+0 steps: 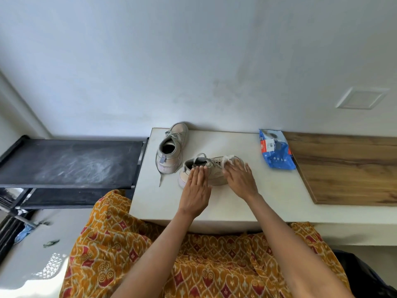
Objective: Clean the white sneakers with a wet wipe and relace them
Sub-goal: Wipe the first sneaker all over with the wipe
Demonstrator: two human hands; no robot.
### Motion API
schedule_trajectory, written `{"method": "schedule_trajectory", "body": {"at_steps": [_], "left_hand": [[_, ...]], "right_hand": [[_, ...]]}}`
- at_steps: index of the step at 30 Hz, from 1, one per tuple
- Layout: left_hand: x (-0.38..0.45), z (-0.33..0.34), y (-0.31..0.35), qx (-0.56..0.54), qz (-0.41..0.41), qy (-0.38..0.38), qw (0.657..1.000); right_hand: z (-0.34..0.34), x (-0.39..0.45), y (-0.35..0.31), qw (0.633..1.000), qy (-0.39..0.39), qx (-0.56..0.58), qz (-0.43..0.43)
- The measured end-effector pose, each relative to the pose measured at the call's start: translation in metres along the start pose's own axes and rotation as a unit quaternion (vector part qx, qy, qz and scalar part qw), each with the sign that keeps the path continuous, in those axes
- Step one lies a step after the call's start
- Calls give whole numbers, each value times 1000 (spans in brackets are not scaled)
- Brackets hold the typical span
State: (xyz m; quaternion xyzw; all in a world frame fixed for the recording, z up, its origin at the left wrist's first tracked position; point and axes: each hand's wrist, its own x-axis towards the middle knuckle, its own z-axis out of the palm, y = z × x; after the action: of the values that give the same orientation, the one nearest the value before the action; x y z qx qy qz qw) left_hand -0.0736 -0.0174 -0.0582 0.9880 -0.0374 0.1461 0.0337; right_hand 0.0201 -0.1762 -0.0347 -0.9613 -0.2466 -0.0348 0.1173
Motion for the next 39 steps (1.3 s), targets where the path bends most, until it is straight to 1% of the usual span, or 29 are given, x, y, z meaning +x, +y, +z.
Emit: {"method": "schedule_trajectory", "body": {"at_steps": [2, 5, 6, 10, 12, 13, 15, 17, 19, 20, 22, 24, 26, 27, 29, 31, 33, 36, 39], "left_hand": [[1, -1, 0, 1, -7, 4, 1000], [0, -1, -2, 3, -1, 0, 1000], [-1, -2, -2, 2, 1, -1, 1000], [-1, -1, -3, 3, 4, 6, 1000], [-2, 0, -1, -2, 0, 11, 1000], [-2, 0, -1, -8, -2, 12, 1000], [-2, 1, -1, -13, -2, 18, 1000], [-1, 1, -1, -10, 2, 21, 1000], [-1, 1, -1, -6, 3, 20, 1000], [-1, 1, -1, -8, 3, 20, 1000], [0, 2, -1, -13, 1, 17, 1000], [0, 2, 0, -12, -2, 9, 1000], [-1, 1, 0, -3, -1, 0, 1000], [-1, 1, 0, 3, 1, -3, 1000], [-1, -2, -2, 10, 5, -9, 1000], [-1, -4, -3, 10, 5, -17, 1000], [-1, -4, -2, 10, 7, -24, 1000], [-1, -6, -1, 14, 6, -27, 1000], [-1, -7, 0, 16, 8, -25, 1000]], "right_hand": [[-2, 0, 17, 998, -38, -40, 3], [-6, 24, 16, 991, -82, -20, 99], [-7, 34, 8, 990, -93, -6, 110], [-1, 53, -24, 992, -94, 65, 51], [4, 47, -23, 990, -81, 115, 32], [6, 41, -17, 989, -74, 122, 26], [6, 32, 0, 993, -66, 96, 32], [-1, 30, 14, 992, -77, 71, 71], [-11, 36, 12, 986, -99, 73, 115], [-14, 39, 6, 984, -108, 74, 120], [-15, 45, -15, 985, -114, 87, 99], [-9, 43, -31, 978, -109, 154, 85], [-3, 36, -30, 968, -99, 221, 70], [-2, 31, -23, 967, -93, 229, 61], [-6, 25, -2, 976, -86, 192, 55], [-13, 25, 10, 982, -111, 133, 79], [-18, 33, 6, 979, -141, 114, 97], [-19, 48, -18, 972, -158, 152, 90], [-13, 41, -30, 960, -137, 233, 79]]}}
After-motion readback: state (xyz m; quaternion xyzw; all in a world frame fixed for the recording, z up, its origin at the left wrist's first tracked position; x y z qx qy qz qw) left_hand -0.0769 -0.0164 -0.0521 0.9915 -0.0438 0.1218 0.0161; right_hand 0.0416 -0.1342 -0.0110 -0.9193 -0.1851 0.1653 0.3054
